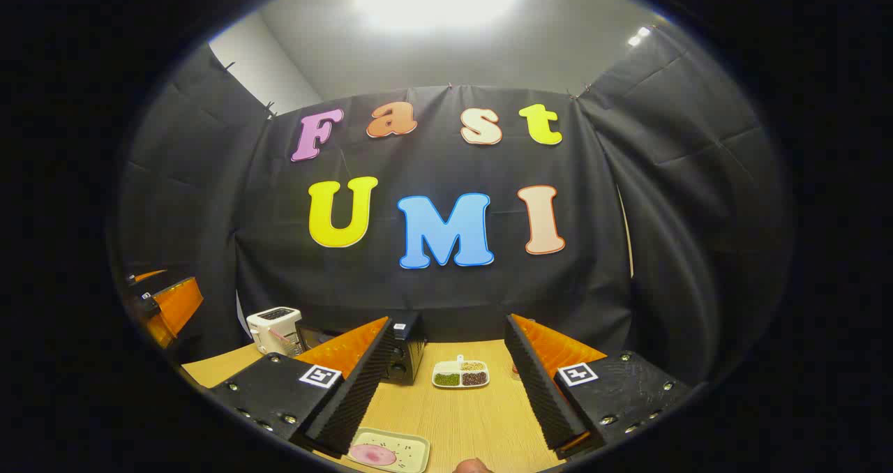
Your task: Open the electric oven with the left hand, put the food in, and close the electric oven.
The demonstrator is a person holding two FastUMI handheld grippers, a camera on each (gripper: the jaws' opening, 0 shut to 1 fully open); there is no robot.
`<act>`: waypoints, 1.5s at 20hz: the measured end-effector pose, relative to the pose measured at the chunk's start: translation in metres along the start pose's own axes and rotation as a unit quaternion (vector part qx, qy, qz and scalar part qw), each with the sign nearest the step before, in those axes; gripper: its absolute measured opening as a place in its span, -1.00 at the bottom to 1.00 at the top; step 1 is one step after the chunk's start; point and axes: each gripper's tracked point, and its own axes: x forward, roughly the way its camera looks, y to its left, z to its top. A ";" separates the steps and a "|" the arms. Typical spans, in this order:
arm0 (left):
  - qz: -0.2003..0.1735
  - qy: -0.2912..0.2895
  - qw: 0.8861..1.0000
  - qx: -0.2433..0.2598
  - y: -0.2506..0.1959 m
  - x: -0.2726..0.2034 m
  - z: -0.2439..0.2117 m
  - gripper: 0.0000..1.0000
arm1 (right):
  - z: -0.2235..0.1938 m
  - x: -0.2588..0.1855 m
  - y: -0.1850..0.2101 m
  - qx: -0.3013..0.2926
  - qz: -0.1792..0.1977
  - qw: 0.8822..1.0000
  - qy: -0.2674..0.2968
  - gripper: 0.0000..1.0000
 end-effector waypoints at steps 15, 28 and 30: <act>0.005 0.003 1.000 0.011 -0.017 0.011 0.001 1.00 | 0.005 0.001 -0.015 -0.011 0.017 0.999 -0.028 0.94; -0.022 0.020 0.999 0.023 -0.021 0.165 -0.041 1.00 | -0.019 0.038 0.003 -0.021 0.032 0.999 -0.018 0.94; -0.031 0.021 0.999 0.024 -0.017 0.198 -0.053 1.00 | -0.022 0.050 0.005 -0.031 0.020 0.999 -0.017 0.94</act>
